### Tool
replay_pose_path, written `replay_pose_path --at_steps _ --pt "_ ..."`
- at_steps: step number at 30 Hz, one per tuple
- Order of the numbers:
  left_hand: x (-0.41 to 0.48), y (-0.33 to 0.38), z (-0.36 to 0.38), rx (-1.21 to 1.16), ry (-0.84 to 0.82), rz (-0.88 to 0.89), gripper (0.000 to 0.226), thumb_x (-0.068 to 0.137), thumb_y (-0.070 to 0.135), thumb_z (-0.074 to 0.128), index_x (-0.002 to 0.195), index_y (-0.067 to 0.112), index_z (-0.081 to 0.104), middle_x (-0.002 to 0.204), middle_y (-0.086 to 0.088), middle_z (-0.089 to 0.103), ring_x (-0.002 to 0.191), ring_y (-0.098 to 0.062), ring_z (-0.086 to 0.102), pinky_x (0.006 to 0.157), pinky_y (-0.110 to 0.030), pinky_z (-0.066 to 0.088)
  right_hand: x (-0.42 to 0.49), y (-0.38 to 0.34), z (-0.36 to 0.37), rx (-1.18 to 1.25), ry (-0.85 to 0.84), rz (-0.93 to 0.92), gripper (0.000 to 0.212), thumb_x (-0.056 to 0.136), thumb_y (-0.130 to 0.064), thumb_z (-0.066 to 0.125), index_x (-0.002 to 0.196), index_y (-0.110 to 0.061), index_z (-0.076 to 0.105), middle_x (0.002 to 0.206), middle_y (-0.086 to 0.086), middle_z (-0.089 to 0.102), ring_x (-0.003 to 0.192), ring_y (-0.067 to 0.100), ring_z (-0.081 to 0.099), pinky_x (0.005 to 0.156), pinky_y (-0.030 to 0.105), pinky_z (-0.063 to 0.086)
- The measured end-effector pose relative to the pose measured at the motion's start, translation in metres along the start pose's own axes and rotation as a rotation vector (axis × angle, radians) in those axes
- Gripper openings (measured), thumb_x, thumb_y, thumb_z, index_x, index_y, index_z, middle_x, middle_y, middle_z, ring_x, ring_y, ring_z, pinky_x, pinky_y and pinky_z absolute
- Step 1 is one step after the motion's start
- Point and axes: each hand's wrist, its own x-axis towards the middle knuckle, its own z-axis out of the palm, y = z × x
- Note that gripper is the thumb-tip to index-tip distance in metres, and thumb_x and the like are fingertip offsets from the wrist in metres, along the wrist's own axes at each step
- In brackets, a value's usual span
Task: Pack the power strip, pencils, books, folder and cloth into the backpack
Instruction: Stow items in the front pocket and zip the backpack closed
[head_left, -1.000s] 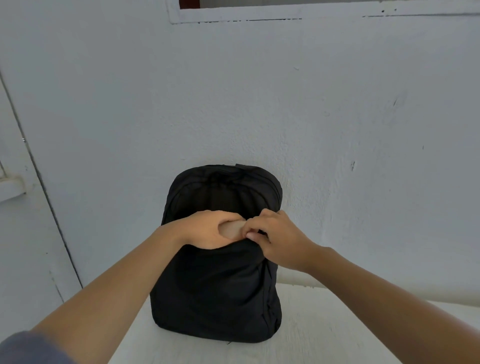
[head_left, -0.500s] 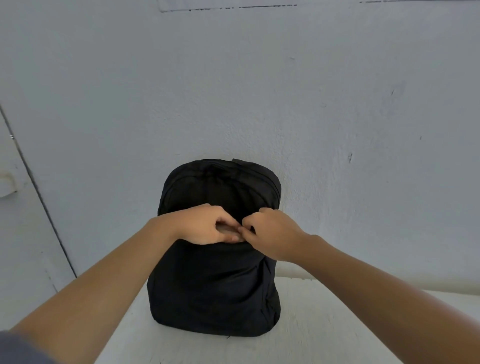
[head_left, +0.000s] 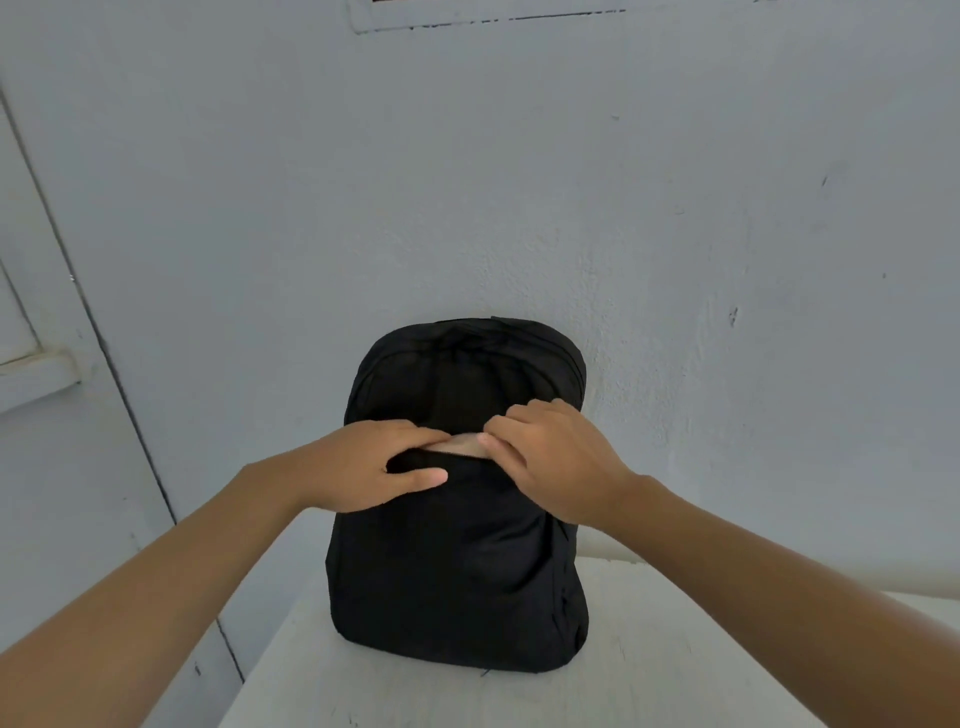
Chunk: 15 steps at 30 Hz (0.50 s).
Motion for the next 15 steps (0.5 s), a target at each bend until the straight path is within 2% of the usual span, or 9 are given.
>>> replay_pose_path --at_steps 3,6,8,10,12,15 --pt "0.007 -0.001 0.008 -0.037 0.013 0.031 0.066 0.093 0.073 0.047 0.151 0.041 0.042 0.142 0.018 0.051 0.127 -0.001 0.049 0.112 -0.032 0.039 0.001 -0.012 0.003 0.055 -0.196 0.079 0.064 0.097 -0.068 0.019 0.133 -0.028 0.053 0.111 -0.005 0.054 0.096 0.015 0.052 0.084 0.032 0.047" --pt "0.01 -0.004 0.024 -0.011 0.093 0.063 0.068 0.096 0.072 0.041 0.156 0.042 0.032 0.14 0.02 0.053 0.125 -0.001 0.05 0.113 -0.038 0.036 -0.002 -0.014 0.016 -0.041 -0.275 0.087 0.076 0.092 -0.076 0.019 0.145 -0.025 0.038 0.12 0.001 0.053 0.102 0.02 0.057 0.088 0.035 0.051" --pt "0.013 0.001 0.026 0.064 0.086 0.042 0.066 0.099 0.068 0.039 0.158 0.042 0.025 0.136 0.019 0.055 0.12 -0.003 0.051 0.113 -0.039 0.033 -0.001 -0.012 0.023 -0.085 -0.268 0.073 0.078 0.092 -0.075 0.017 0.143 -0.021 0.04 0.113 0.001 0.062 0.096 0.021 0.063 0.084 0.036 0.052" --pt "0.017 0.006 0.022 0.186 0.032 0.004 0.064 0.1 0.065 0.037 0.158 0.04 0.025 0.134 0.016 0.055 0.119 -0.008 0.052 0.112 -0.038 0.031 0.001 -0.01 0.025 -0.079 -0.284 0.053 0.074 0.092 -0.074 0.02 0.133 -0.019 0.047 0.105 0.001 0.067 0.088 0.021 0.065 0.08 0.037 0.054" --pt "0.021 0.009 0.021 0.249 -0.019 0.001 0.057 0.101 0.064 0.037 0.152 0.039 0.033 0.127 0.014 0.06 0.114 -0.011 0.056 0.11 -0.038 0.034 0.004 -0.006 0.023 -0.021 -0.374 0.064 0.071 0.092 -0.073 0.026 0.127 -0.017 0.053 0.102 0.002 0.069 0.086 0.021 0.065 0.079 0.037 0.054" --pt "0.026 0.008 0.019 0.11 -0.087 -0.013 0.048 0.099 0.067 0.04 0.133 0.036 0.056 0.108 0.012 0.069 0.096 -0.008 0.064 0.097 -0.034 0.047 0.009 0.001 0.019 0.181 -0.576 0.191 0.068 0.096 -0.07 0.025 0.122 -0.019 0.062 0.099 0.006 0.07 0.092 0.022 0.065 0.088 0.038 0.051"
